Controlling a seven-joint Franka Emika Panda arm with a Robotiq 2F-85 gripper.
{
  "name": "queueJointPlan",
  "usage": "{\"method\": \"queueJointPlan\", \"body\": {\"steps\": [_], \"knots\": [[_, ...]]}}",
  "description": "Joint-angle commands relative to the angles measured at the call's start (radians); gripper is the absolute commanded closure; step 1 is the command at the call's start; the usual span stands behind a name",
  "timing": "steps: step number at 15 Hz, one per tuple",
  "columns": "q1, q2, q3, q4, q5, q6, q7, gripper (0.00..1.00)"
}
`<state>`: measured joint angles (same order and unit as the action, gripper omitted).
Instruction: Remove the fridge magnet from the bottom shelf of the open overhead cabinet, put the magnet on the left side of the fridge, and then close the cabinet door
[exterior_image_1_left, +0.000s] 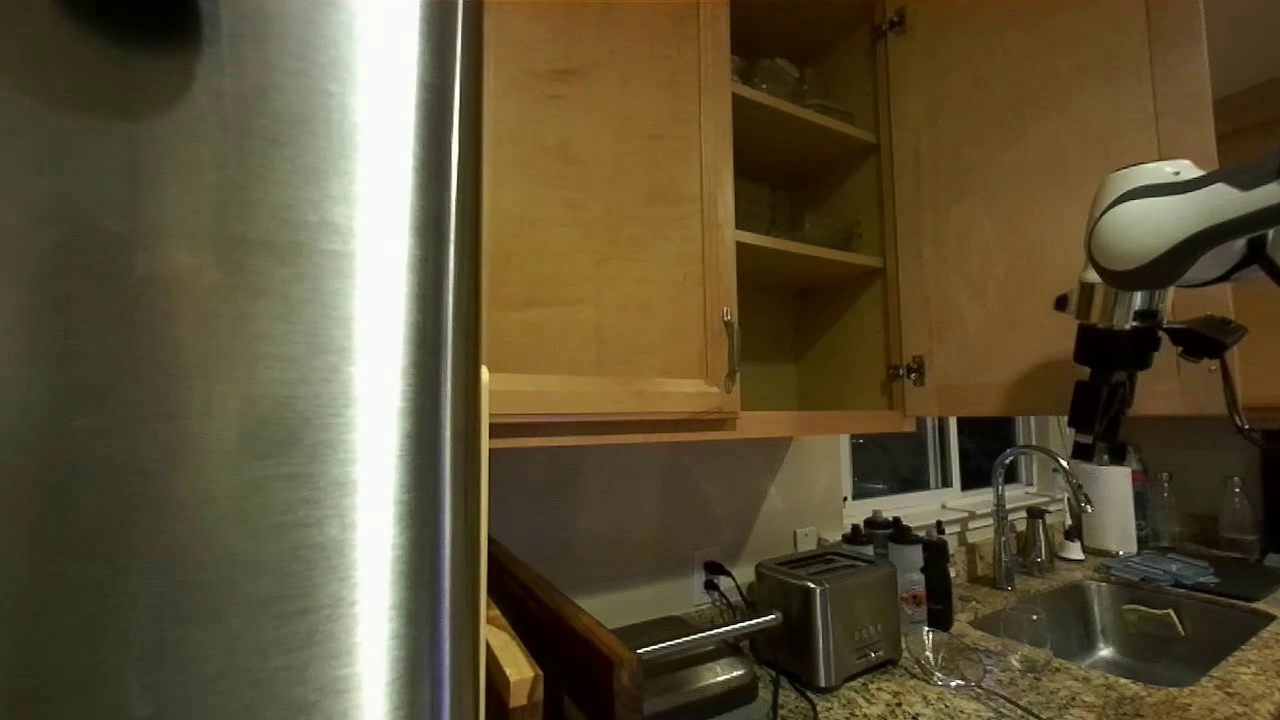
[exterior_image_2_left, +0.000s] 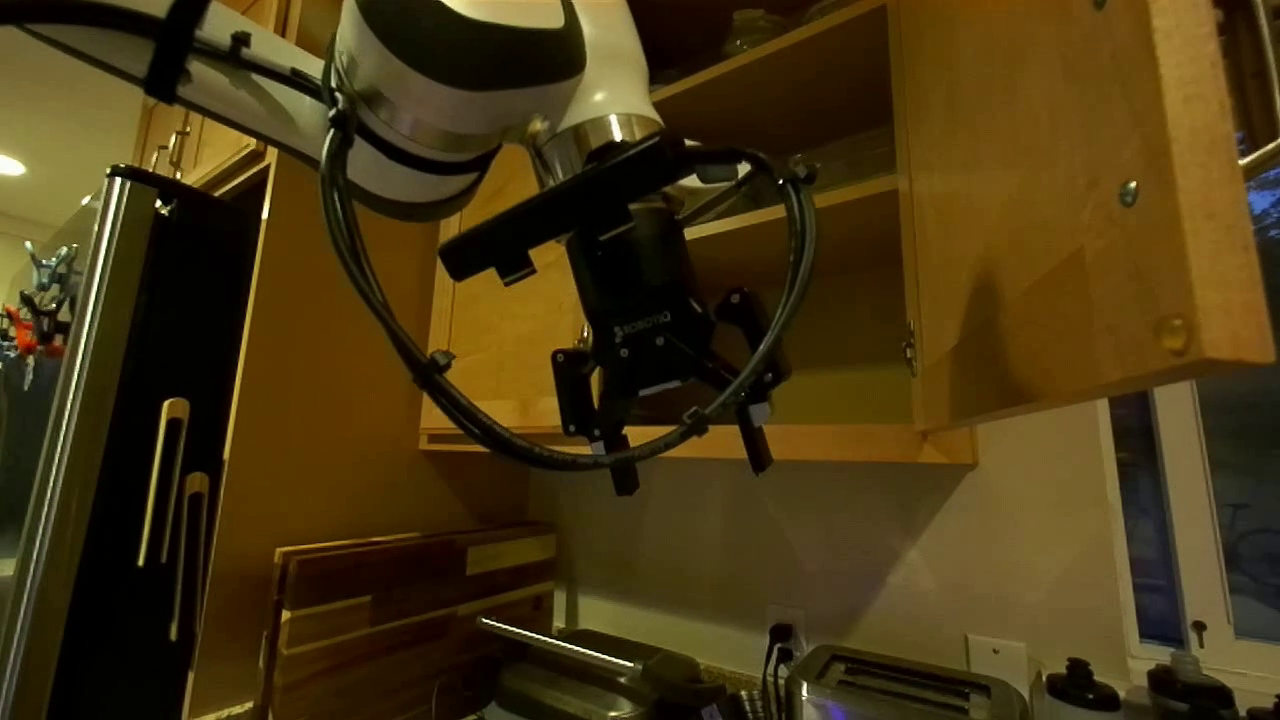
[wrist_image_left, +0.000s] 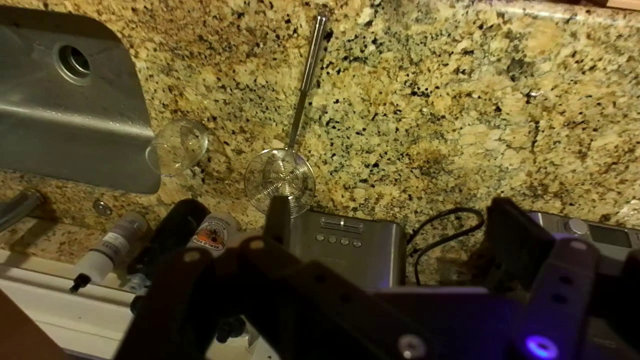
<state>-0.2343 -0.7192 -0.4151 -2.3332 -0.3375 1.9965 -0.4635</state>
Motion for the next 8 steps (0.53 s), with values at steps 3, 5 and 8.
{"method": "queueJointPlan", "body": {"steps": [3, 5, 8], "knots": [[-0.066, -0.073, 0.017, -0.024, 0.017, -0.019, 0.083, 0.00], [-0.089, -0.097, 0.027, -0.037, 0.016, -0.016, 0.138, 0.00], [-0.120, -0.111, 0.031, -0.057, -0.018, 0.042, 0.196, 0.00]]}}
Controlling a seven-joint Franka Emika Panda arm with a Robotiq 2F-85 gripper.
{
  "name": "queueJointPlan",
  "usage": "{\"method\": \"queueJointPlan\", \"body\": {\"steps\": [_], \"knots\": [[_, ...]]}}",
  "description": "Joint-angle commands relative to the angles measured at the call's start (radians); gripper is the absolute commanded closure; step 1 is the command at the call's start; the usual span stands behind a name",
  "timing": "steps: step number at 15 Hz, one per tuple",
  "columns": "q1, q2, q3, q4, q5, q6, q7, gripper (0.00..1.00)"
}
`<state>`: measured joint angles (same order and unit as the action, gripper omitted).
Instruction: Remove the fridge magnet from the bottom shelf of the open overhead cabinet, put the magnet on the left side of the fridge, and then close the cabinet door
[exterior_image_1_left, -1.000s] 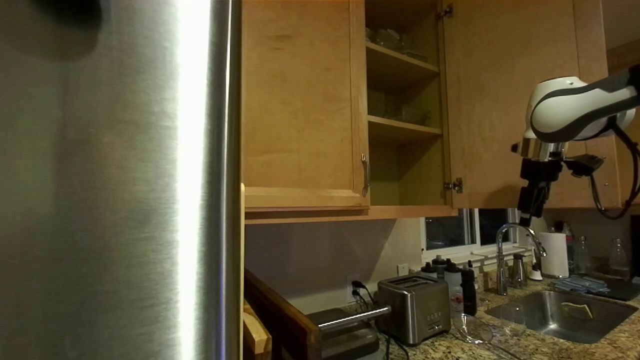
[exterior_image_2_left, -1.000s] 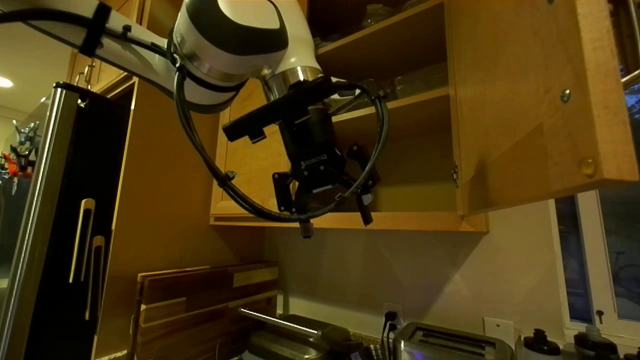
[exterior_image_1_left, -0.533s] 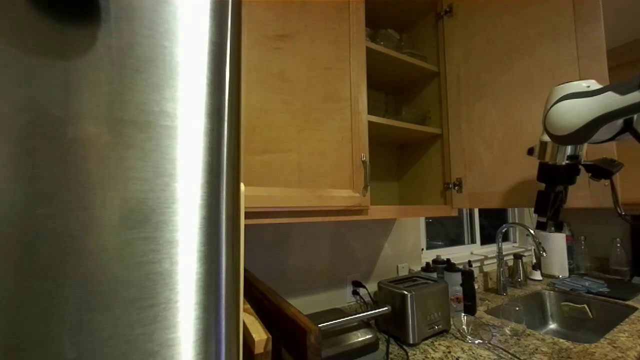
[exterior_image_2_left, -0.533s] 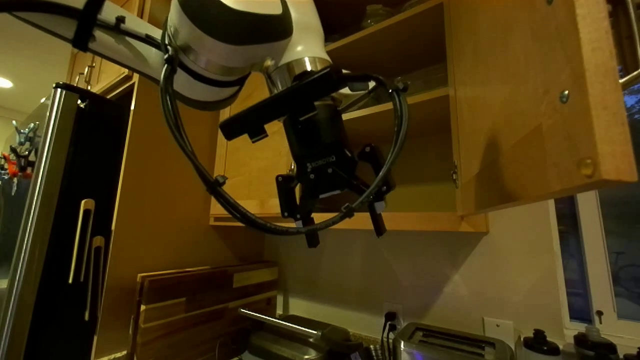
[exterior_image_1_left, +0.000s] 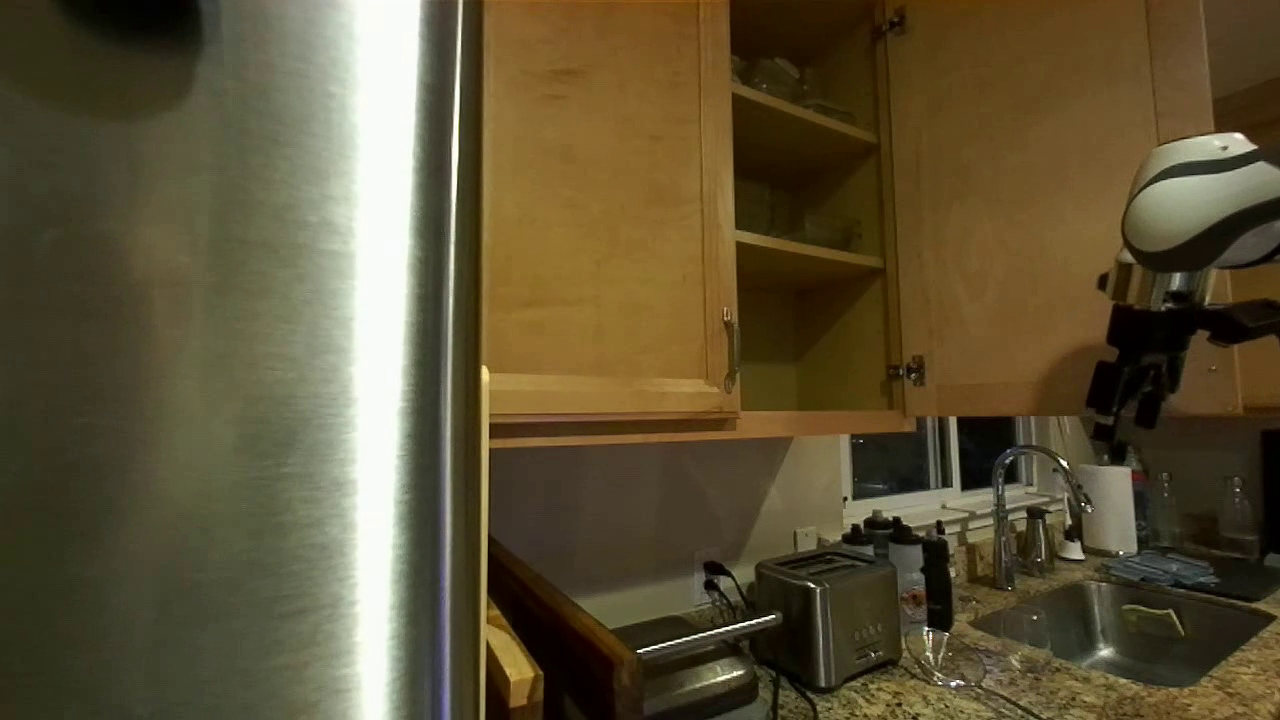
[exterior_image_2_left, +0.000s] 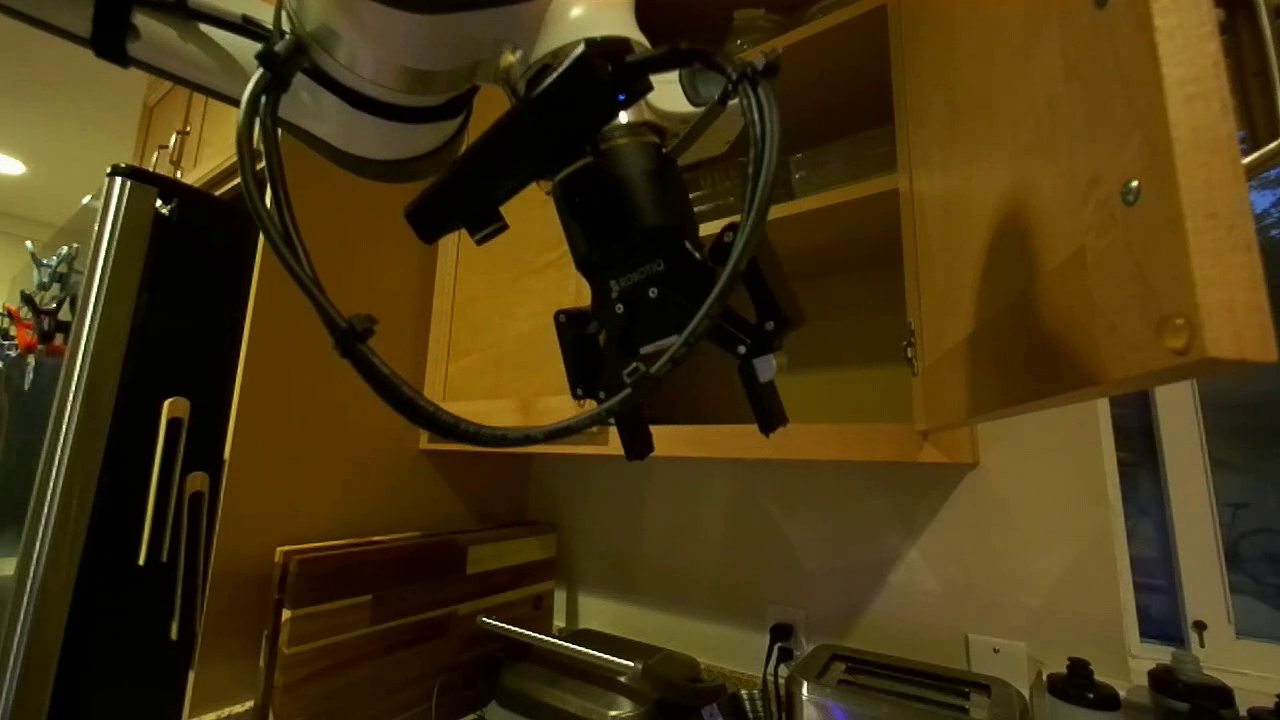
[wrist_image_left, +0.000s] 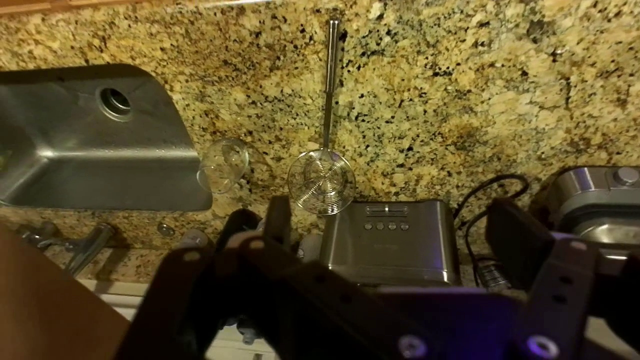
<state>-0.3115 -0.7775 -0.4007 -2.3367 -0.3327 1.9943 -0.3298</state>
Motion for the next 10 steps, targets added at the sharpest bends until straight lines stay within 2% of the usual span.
{"method": "queueJointPlan", "body": {"steps": [1, 6, 10], "knots": [[-0.059, -0.048, 0.020, -0.056, -0.040, 0.061, 0.084, 0.00], [-0.130, -0.013, 0.006, -0.063, -0.146, 0.157, 0.107, 0.00], [-0.191, -0.017, 0.016, -0.054, -0.199, 0.111, 0.133, 0.00]]}}
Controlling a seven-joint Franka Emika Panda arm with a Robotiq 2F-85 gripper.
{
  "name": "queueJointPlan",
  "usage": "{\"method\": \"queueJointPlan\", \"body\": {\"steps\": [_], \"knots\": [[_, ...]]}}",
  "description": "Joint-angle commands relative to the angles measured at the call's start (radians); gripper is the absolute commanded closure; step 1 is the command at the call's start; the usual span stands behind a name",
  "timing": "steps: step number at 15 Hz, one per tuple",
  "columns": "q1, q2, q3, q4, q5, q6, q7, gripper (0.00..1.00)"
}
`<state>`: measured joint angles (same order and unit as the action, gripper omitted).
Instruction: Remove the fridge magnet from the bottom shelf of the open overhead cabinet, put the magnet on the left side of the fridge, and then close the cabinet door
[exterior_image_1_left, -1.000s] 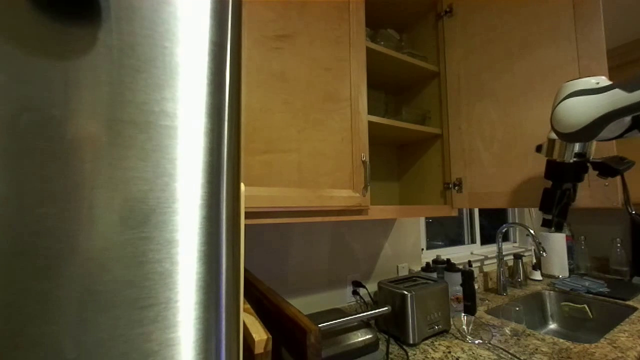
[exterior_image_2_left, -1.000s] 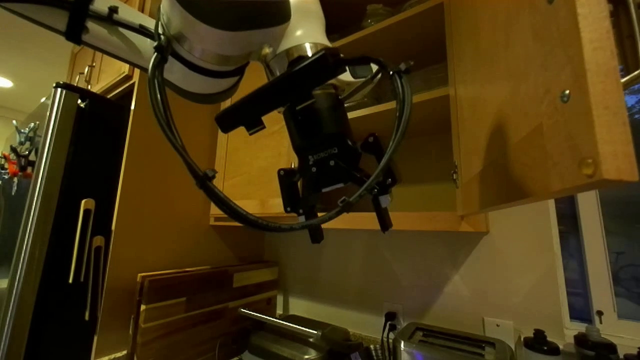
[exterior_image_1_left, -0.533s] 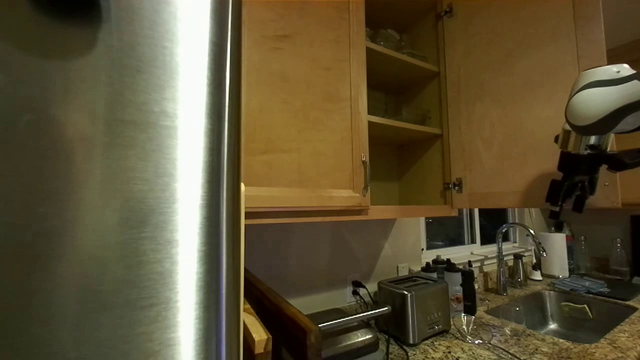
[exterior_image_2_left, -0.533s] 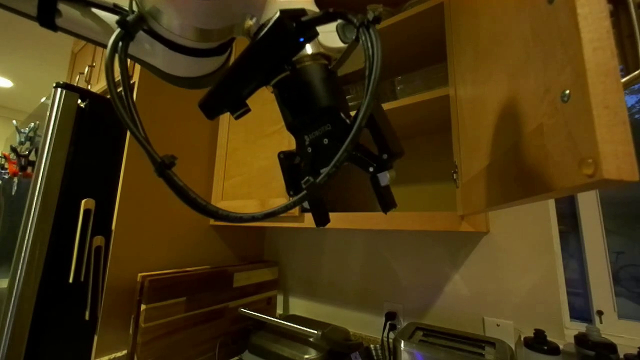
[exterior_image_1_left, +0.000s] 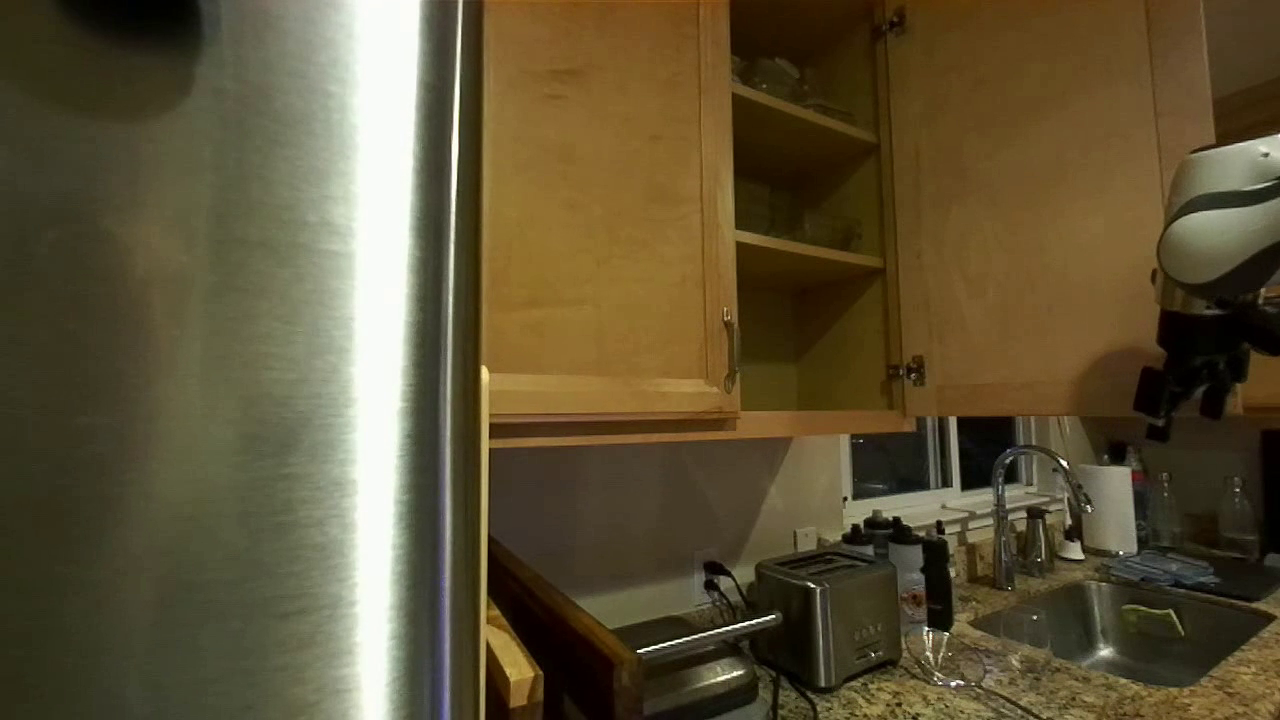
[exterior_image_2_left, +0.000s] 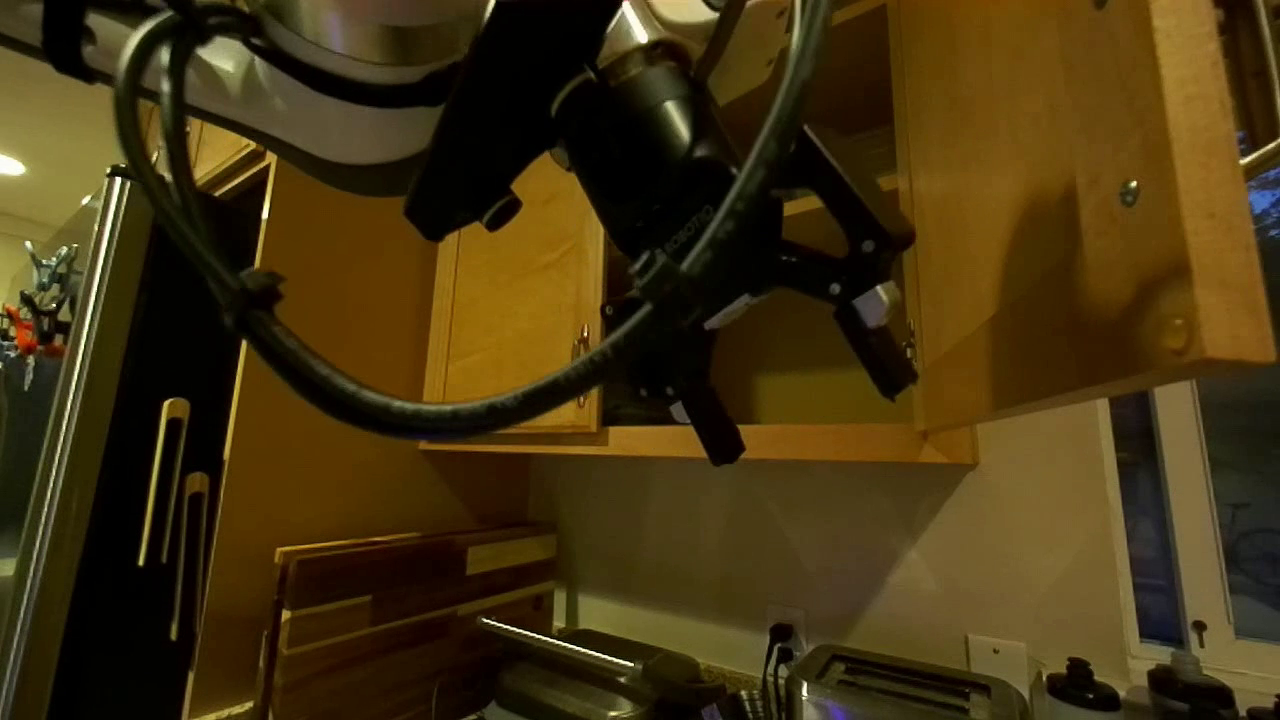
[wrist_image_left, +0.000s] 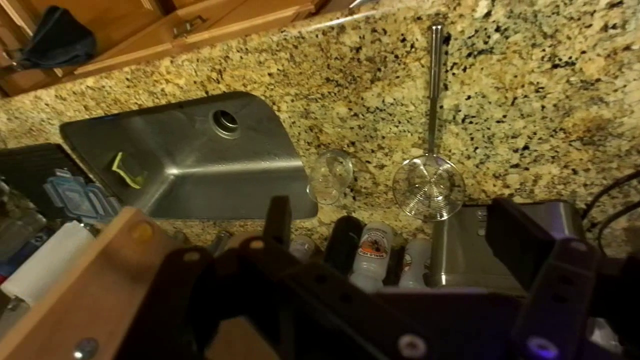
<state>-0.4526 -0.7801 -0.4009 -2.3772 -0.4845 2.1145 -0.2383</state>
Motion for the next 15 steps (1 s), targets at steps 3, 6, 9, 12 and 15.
{"method": "queueJointPlan", "body": {"steps": [3, 6, 9, 12, 15], "knots": [[-0.096, -0.024, 0.019, -0.015, -0.093, -0.010, 0.069, 0.00], [-0.115, -0.012, 0.003, -0.013, -0.125, 0.012, 0.088, 0.00], [-0.107, 0.008, -0.010, -0.025, -0.156, 0.091, 0.116, 0.00], [-0.110, 0.045, -0.009, -0.028, -0.194, 0.175, 0.135, 0.00], [-0.125, 0.085, 0.002, -0.015, -0.228, 0.204, 0.167, 0.00]]}}
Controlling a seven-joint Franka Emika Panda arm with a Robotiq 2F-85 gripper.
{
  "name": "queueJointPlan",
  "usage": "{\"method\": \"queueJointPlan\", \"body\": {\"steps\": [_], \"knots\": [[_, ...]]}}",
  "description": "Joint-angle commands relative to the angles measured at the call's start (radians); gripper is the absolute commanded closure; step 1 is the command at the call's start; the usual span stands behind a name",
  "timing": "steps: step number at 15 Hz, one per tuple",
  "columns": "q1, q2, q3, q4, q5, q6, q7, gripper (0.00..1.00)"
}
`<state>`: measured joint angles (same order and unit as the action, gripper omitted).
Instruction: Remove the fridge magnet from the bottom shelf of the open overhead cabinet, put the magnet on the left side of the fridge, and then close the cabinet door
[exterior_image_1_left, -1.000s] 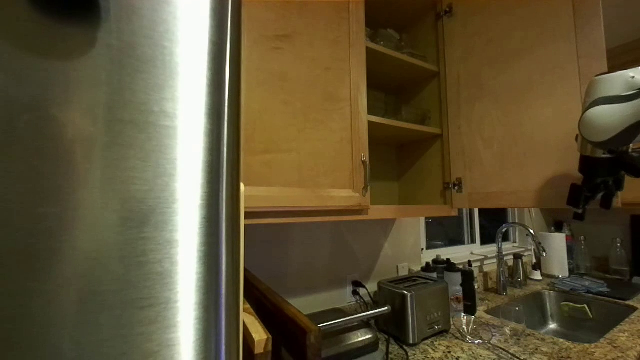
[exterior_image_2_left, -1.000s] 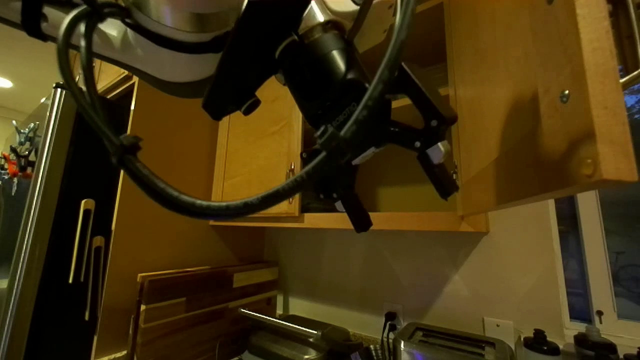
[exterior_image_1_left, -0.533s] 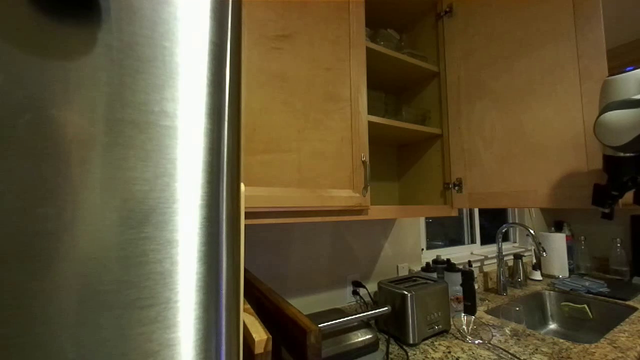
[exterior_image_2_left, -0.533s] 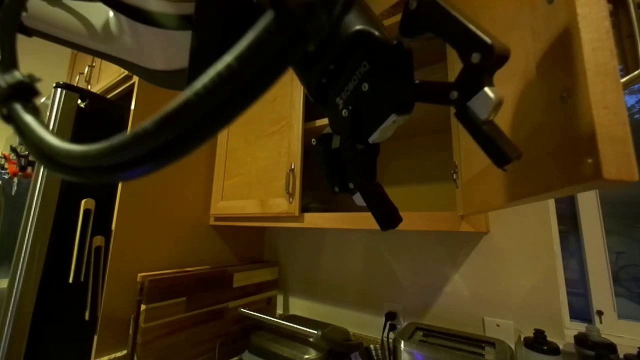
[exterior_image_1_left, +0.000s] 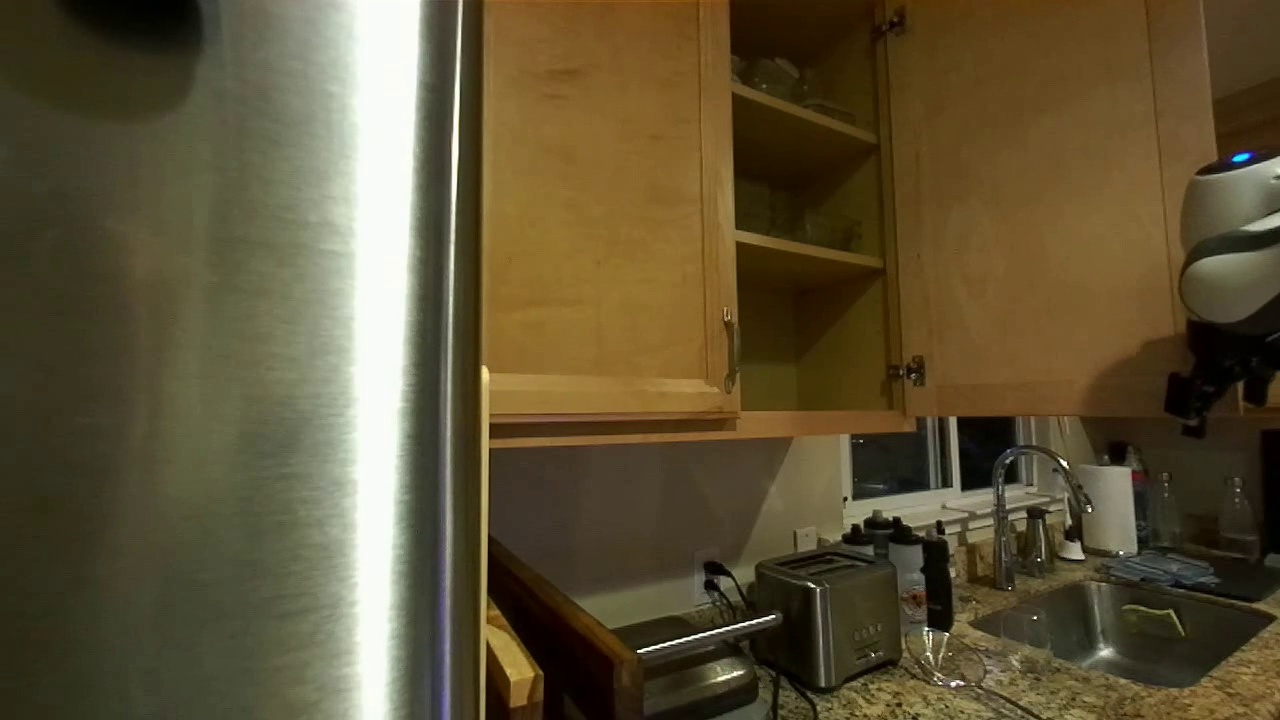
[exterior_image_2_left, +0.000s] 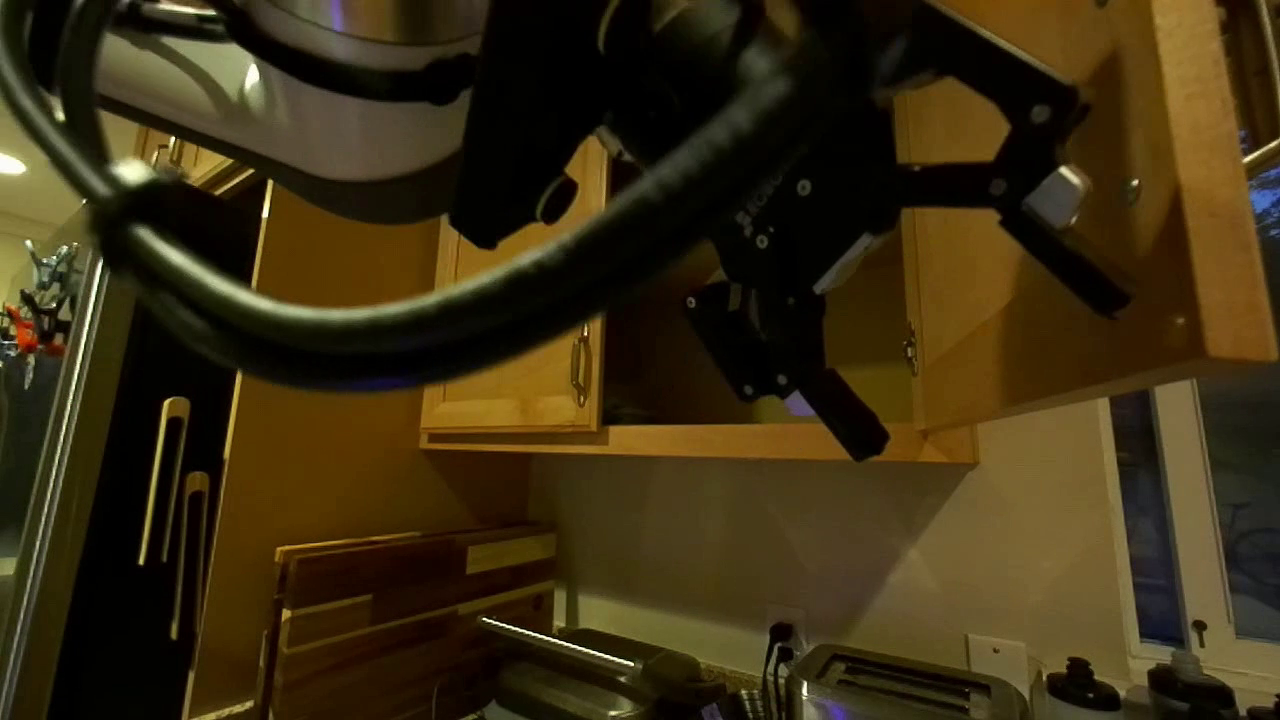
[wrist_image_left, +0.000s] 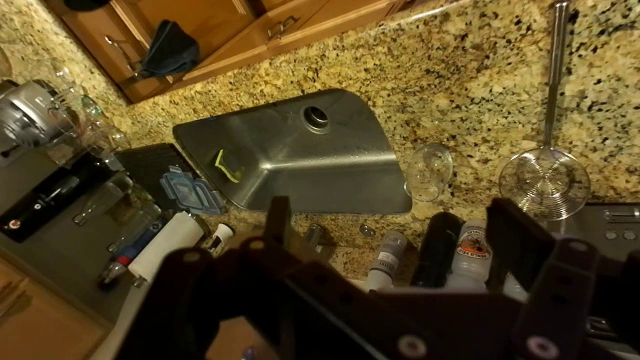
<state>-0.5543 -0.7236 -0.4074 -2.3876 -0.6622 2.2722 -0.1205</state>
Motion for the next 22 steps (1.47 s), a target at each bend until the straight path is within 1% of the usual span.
{"method": "queueJointPlan", "body": {"steps": [1, 3, 4, 7, 10, 13, 15, 17, 22], "knots": [[-0.026, 0.034, 0.012, -0.003, -0.057, 0.036, 0.058, 0.00], [-0.037, 0.025, 0.027, -0.005, -0.067, -0.014, 0.072, 0.00], [-0.047, 0.022, 0.034, -0.008, -0.081, -0.017, 0.082, 0.00], [-0.075, 0.026, 0.043, -0.008, -0.138, 0.004, 0.123, 0.00], [-0.061, 0.051, 0.016, 0.002, -0.161, 0.048, 0.131, 0.00], [-0.037, 0.084, -0.018, 0.000, -0.163, 0.150, 0.114, 0.00], [-0.038, 0.104, -0.031, -0.009, -0.171, 0.243, 0.103, 0.00], [-0.054, 0.124, -0.039, -0.016, -0.191, 0.312, 0.097, 0.00], [-0.070, 0.146, -0.058, -0.028, -0.208, 0.394, 0.087, 0.00]]}}
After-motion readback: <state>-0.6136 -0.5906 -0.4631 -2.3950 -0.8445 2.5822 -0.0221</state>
